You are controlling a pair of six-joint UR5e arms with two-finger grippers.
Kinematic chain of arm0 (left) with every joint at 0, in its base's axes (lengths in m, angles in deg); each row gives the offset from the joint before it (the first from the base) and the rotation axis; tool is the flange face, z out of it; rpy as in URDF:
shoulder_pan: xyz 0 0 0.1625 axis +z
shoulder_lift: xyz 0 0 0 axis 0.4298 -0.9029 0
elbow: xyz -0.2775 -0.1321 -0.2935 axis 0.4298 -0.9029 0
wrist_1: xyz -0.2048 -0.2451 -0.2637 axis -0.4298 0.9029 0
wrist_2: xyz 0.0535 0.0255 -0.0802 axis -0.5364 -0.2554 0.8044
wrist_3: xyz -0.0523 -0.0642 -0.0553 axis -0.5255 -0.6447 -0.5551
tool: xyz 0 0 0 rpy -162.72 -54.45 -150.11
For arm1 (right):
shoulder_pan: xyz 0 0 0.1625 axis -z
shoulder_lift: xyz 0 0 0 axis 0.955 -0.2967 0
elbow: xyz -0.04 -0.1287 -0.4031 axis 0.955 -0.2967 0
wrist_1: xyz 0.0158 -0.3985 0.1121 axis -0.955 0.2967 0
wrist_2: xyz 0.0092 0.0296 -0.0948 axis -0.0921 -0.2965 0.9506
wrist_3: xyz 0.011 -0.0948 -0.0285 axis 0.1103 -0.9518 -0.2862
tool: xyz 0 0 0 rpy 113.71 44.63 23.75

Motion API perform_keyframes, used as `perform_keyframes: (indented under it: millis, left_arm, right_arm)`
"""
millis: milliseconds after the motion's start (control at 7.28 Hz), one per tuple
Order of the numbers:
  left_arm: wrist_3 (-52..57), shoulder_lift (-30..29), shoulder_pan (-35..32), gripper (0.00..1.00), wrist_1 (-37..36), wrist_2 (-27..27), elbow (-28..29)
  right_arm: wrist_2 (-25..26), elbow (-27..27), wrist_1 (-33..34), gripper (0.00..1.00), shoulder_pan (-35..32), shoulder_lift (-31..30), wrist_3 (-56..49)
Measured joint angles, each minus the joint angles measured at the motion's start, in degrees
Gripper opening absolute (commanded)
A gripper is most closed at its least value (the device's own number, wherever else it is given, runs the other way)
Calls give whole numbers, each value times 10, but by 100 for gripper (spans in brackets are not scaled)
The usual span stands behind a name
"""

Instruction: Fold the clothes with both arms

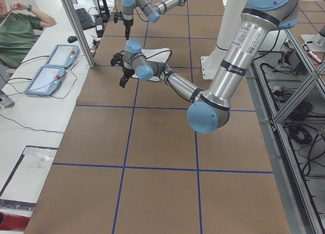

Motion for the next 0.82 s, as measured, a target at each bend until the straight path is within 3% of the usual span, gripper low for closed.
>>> perform_keyframes:
  millis: [412, 824]
  left_arm:
    - [189, 107, -107, 99, -59, 63, -54]
    - [369, 222, -236, 100, -63, 109, -56]
  right_arm:
    - [-87, 212, 79, 100, -108, -190, -205]
    - [-159, 315, 83, 100, -218, -380, -404]
